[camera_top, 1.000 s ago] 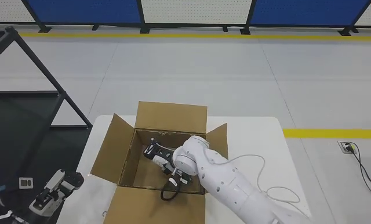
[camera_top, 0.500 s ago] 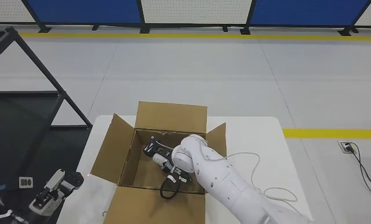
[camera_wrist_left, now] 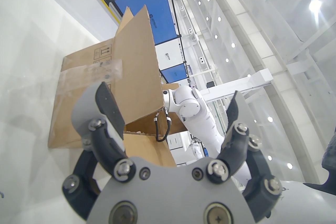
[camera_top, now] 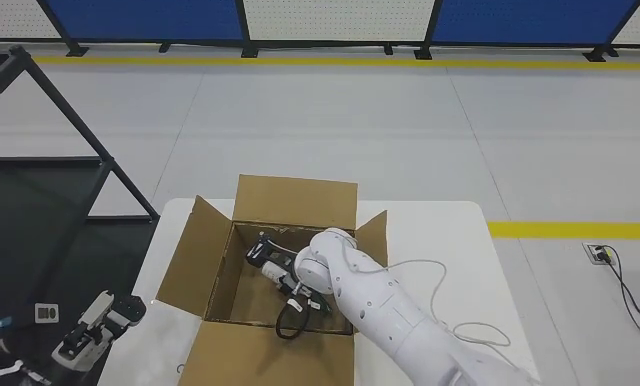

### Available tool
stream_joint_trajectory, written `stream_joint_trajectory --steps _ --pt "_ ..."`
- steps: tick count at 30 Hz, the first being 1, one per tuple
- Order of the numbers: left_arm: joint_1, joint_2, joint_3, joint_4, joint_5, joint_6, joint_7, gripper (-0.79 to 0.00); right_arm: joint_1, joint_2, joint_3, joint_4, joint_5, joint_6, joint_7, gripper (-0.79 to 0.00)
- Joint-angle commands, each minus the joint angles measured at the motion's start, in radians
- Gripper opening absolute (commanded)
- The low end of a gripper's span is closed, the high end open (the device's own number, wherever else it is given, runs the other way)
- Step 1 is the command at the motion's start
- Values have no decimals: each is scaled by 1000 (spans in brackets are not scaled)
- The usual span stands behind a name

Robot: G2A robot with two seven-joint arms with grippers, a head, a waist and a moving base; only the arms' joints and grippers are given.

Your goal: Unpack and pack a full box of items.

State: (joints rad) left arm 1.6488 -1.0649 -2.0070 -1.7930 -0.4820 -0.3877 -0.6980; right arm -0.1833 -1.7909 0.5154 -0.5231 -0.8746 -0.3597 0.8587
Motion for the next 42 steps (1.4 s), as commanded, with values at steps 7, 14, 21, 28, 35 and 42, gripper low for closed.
stream_joint_trajectory --steps 7,14,21,28,35,42 --pt "-2 -1 -1 4 2 -1 2 0 -4 -2 15 8 -4 -9 -1 -483" --pt "-2 -1 -4 7 1 -1 4 0 -7 -4 24 10 -16 -13 -5 -465" --pt "-2 -2 -2 4 1 -3 5 0 -8 -3 39 2 -26 -15 -9 -468" --pt "-3 -3 0 2 2 -4 7 0 -13 15 73 -67 -28 -38 -10 -456" --pt "-2 -4 1 -1 -1 -3 8 0 -58 76 155 -237 -41 -135 -9 -391" --pt "1 -5 1 -10 -18 -15 -5 0 -213 176 310 -585 -91 -226 58 0"
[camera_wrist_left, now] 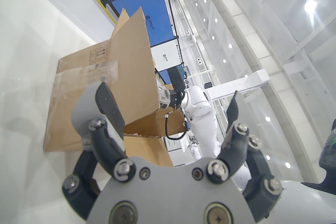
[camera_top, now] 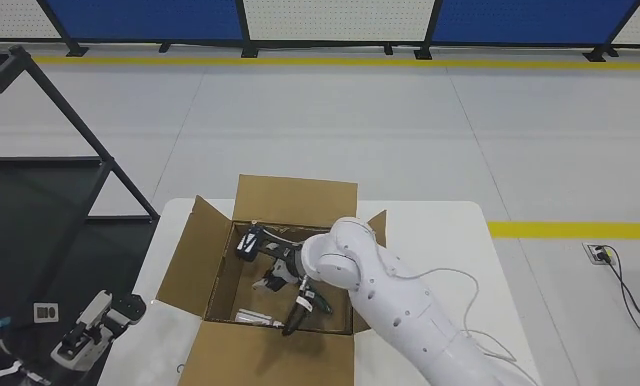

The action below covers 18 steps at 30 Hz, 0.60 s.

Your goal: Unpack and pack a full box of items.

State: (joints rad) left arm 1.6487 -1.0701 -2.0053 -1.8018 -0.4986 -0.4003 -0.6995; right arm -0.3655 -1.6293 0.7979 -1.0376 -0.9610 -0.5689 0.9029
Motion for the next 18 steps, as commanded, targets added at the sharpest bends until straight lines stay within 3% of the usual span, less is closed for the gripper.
stream_joint_trajectory --steps 1,4,18 --pt "1 0 -1 -2 -2 -5 -7 0 -65 29 55 -129 -8 -38 28 0" --pt "3 0 2 -7 -11 -16 -22 0 -160 66 126 -284 -15 -76 81 0" --pt "11 -1 0 -17 -72 -5 -51 0 -160 66 126 -284 -15 -76 81 0"
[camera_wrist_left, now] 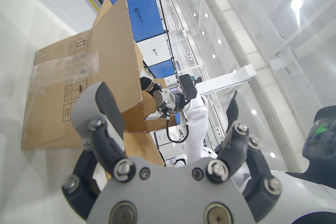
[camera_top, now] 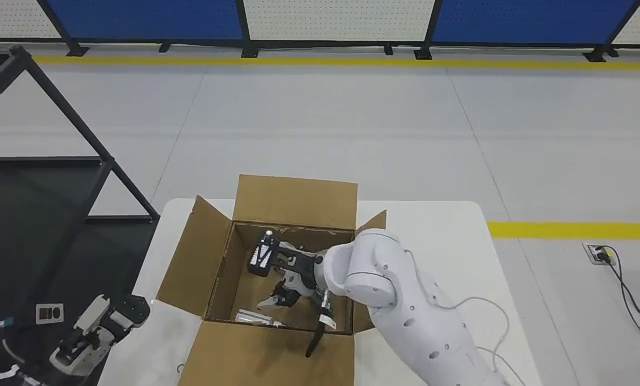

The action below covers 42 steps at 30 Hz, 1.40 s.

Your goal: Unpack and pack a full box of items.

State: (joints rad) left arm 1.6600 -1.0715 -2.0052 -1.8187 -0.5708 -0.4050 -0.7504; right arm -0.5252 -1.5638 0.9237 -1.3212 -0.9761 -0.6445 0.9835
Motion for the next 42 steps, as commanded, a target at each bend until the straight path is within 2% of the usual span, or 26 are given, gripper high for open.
stream_joint_trajectory --steps 1,5,10,18,25,34,39,42 --pt "0 0 0 0 0 0 0 0 -7 0 2 -5 3 4 -19 0" --pt "-1 0 3 -6 19 9 14 0 -37 11 30 -48 -2 -2 -99 0" --pt "-9 -1 15 -22 36 16 23 0 -86 32 104 -127 65 -71 -170 0" --pt "-45 3 39 -40 72 28 -4 0 -221 79 258 -336 193 -166 -203 0" --pt "-68 5 61 -50 87 36 -23 0 -341 115 385 -468 256 -162 -223 0" --pt "-80 8 98 -78 125 45 -60 0 -448 144 506 -544 275 -85 -277 0" --pt "-95 9 138 -87 166 60 -63 0 -486 164 538 -583 284 -96 -209 0" --pt "-109 10 163 -87 189 70 -61 0 -486 164 538 -583 284 -96 -209 0"
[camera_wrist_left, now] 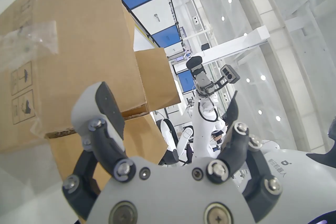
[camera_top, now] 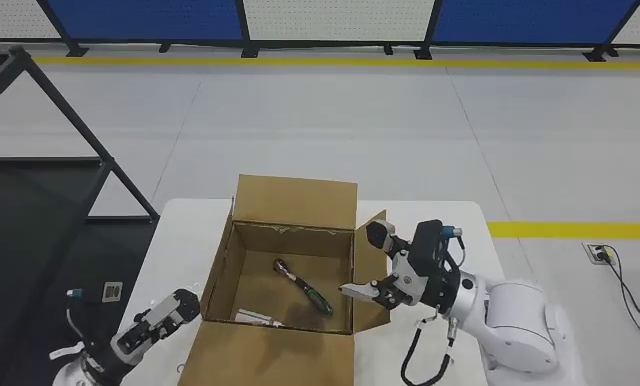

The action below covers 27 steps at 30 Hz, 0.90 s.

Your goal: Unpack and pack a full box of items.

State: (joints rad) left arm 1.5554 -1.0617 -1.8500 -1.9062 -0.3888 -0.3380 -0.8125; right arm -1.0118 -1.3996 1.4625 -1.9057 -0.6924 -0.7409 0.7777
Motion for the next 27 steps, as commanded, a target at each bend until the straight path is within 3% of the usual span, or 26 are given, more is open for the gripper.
stream_joint_trajectory --steps 1,6,12,18,27 --pt "-9 0 15 2 15 5 3 0 1 0 0 1 0 0 -3 0" --pt "-32 2 50 7 56 20 4 0 1 0 0 1 0 0 -3 0" --pt "-48 3 84 10 82 31 10 0 -42 11 42 5 41 124 -28 0" --pt "-56 4 107 19 104 39 9 0 -50 32 92 23 164 258 148 0" --pt "-61 7 130 27 125 43 4 0 -6 62 97 98 335 322 368 0"
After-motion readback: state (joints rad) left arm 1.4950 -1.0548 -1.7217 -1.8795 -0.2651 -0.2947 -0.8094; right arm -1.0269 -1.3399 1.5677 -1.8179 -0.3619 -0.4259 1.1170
